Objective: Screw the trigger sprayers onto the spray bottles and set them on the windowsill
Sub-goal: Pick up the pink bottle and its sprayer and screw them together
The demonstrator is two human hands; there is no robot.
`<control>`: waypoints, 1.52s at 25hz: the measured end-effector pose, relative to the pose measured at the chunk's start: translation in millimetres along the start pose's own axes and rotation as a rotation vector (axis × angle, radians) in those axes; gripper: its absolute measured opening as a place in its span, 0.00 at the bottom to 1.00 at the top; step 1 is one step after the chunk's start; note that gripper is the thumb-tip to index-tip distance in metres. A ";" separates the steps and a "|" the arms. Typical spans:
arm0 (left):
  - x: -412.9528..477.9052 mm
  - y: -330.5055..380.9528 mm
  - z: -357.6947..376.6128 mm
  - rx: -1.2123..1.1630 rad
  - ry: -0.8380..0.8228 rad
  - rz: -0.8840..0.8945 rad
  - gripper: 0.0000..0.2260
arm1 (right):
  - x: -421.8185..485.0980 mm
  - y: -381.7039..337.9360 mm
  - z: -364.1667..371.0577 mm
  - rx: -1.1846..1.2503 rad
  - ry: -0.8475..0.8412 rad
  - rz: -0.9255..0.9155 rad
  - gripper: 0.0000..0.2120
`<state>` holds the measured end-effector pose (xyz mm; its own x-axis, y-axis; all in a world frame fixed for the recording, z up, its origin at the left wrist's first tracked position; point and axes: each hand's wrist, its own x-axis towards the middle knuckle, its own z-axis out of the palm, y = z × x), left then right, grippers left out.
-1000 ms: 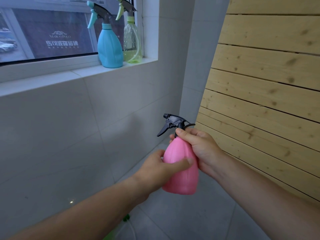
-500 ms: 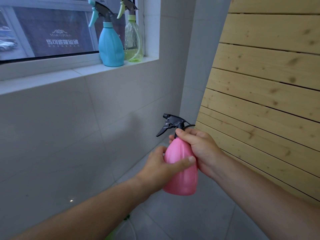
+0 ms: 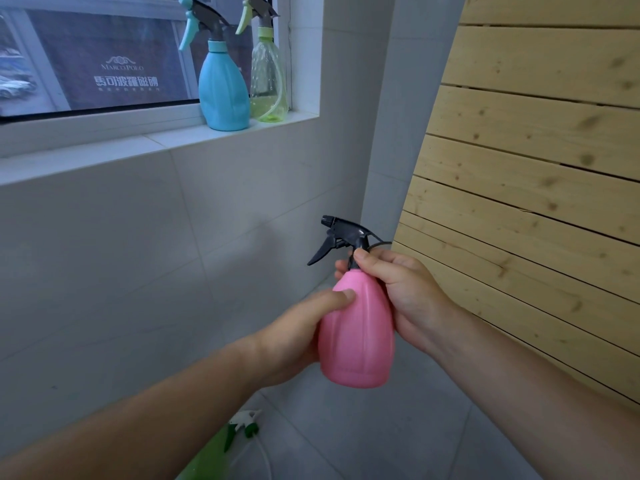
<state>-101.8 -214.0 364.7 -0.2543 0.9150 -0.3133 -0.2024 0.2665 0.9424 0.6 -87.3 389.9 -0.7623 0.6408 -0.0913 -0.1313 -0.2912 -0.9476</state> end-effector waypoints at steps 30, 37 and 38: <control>-6.1 -2.1 2.1 0.132 0.124 0.174 0.35 | 6.9 -5.1 1.5 0.028 0.047 -0.088 0.10; -7.4 6.0 -10.5 0.119 0.164 0.208 0.33 | 4.8 -6.1 -1.0 -0.102 0.004 -0.104 0.13; -7.1 8.1 -14.8 0.094 0.186 0.221 0.34 | 3.1 -5.5 -1.7 -0.161 -0.018 -0.110 0.14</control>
<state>-115.6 -222.9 372.8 -0.4526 0.8852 -0.1077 -0.0367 0.1022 0.9941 0.1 -82.5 394.4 -0.7604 0.6492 0.0199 -0.1128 -0.1019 -0.9884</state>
